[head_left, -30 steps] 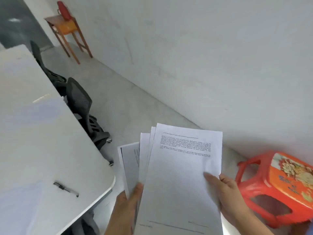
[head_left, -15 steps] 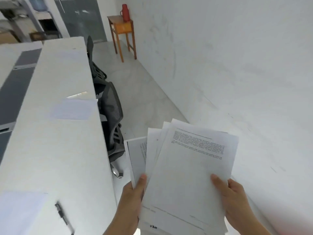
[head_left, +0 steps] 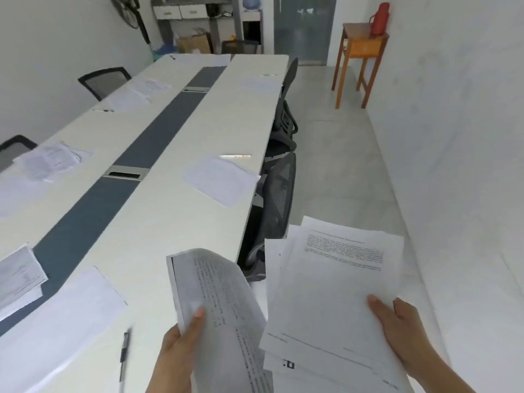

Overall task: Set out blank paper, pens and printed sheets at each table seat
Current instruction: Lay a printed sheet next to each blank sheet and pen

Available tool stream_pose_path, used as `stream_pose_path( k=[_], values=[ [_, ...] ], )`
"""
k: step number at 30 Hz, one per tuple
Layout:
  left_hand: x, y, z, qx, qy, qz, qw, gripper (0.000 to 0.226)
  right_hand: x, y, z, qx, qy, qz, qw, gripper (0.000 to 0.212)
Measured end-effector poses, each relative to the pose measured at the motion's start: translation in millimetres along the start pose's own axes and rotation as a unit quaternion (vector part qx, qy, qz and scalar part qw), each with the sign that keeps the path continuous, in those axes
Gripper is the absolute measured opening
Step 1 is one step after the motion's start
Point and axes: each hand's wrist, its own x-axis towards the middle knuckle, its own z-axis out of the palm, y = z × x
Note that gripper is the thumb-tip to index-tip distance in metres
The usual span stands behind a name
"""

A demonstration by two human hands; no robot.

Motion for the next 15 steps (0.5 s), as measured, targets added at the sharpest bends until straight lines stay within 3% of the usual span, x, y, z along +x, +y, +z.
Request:
stream_pose_path(
  k=[5, 11, 15],
  values=[
    [6.7, 3.5, -0.3, -0.081, 0.124, 0.019, 0.989, 0.021, 97.2, -53.3, 47.6, -0.125, -0.091, -0.045, 0.987, 0.028],
    [-0.4, 18.2, -17.7, -0.104, 0.323, 0.011, 0.941, 0.023, 179.6, -101.1, 180.3, -0.185, -0.203, -0.076, 0.959, 0.028],
    [23.9, 26.6, -39.6, -0.123, 0.37, -0.002, 0.921, 0.023, 202.8, -119.8, 278.7, -0.214, -0.275, -0.09, 0.933, 0.009]
  ],
)
